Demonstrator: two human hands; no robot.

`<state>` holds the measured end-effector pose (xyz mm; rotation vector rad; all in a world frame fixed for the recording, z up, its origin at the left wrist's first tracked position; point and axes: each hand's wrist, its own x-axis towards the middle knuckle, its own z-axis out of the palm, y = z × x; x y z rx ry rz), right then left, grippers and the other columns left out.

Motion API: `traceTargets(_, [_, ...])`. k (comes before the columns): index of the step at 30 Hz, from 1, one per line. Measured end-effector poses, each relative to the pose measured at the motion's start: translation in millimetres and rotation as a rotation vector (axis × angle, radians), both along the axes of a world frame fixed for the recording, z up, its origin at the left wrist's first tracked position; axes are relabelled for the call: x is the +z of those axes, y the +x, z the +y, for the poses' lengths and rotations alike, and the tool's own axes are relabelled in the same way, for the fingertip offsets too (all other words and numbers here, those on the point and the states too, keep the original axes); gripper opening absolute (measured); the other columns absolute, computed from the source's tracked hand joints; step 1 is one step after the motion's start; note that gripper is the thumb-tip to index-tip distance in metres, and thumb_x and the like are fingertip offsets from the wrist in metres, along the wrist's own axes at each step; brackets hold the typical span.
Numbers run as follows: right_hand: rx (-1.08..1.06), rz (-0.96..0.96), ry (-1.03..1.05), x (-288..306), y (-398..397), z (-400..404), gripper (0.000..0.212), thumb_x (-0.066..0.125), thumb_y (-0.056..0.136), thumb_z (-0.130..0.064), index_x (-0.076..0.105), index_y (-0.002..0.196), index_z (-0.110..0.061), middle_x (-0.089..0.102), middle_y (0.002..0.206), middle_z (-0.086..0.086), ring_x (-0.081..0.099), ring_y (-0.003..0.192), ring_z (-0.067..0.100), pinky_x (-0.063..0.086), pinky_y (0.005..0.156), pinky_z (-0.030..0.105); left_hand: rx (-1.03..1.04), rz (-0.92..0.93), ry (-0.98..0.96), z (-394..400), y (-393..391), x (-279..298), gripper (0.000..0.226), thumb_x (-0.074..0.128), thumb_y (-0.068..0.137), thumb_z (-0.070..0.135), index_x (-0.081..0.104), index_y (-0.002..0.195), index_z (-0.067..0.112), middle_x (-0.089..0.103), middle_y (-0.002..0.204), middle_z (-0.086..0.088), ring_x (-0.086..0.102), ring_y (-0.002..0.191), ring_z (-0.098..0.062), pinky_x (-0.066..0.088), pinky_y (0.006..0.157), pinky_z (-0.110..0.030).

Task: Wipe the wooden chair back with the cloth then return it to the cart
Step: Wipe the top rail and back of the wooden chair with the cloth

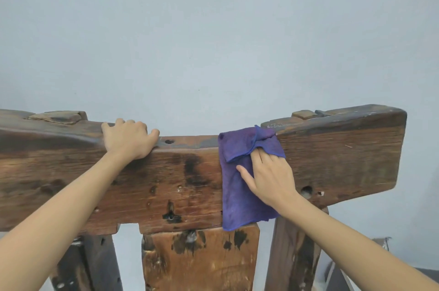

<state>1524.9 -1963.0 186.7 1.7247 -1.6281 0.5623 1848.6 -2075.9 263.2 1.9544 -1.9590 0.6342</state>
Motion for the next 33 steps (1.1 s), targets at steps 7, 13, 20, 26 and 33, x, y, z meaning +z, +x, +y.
traceTargets(7, [-0.132,-0.069,0.046,26,25,-9,0.069,0.032,0.09,-0.066,0.058,0.115,-0.007,0.07,0.1,0.011,0.066,0.088,0.028,0.049,0.067,0.034,-0.037,-0.001,-0.044,-5,6,-5,0.06,0.023,0.086,0.052,0.076,0.096,0.026,0.071,0.109,-0.005,0.058,0.107,-0.029,0.038,0.093,-0.044])
traceTargets(13, [-0.17,-0.305,0.154,58,33,-45,0.095,0.018,0.079,-0.086,0.058,0.116,-0.008,0.068,0.107,0.011,0.066,0.095,0.033,0.034,0.067,0.038,-0.064,0.001,-0.096,-10,9,-9,0.066,0.017,0.081,0.054,0.076,0.089,0.026,0.072,0.103,-0.004,0.058,0.103,-0.028,0.037,0.09,-0.044])
traceTargets(20, [-0.024,-0.308,0.429,70,36,-66,0.093,0.007,0.076,-0.088,0.04,0.143,-0.033,0.038,0.152,-0.005,0.047,0.13,0.03,0.033,0.081,0.045,-0.027,0.067,-0.102,-11,2,-6,0.059,0.022,0.078,0.056,0.072,0.076,0.024,0.069,0.087,-0.003,0.055,0.096,-0.027,0.036,0.09,-0.046])
traceTargets(26, [0.243,-0.082,0.309,59,77,-41,0.073,0.013,0.086,-0.081,0.045,0.136,-0.039,0.05,0.142,-0.009,0.062,0.11,0.024,0.051,0.076,0.039,-0.011,0.057,-0.072,-5,0,-3,0.054,0.029,0.082,0.055,0.073,0.078,0.023,0.07,0.089,-0.004,0.055,0.098,-0.029,0.036,0.089,-0.044])
traceTargets(33, [0.469,-0.031,0.204,42,148,-32,0.059,0.027,0.097,-0.065,0.041,0.144,-0.032,0.048,0.146,-0.009,0.048,0.128,0.018,0.04,0.096,0.042,-0.039,-0.056,-0.067,2,3,0,0.037,0.03,0.098,0.035,0.066,0.092,0.024,0.072,0.101,0.001,0.06,0.102,-0.03,0.037,0.084,-0.043])
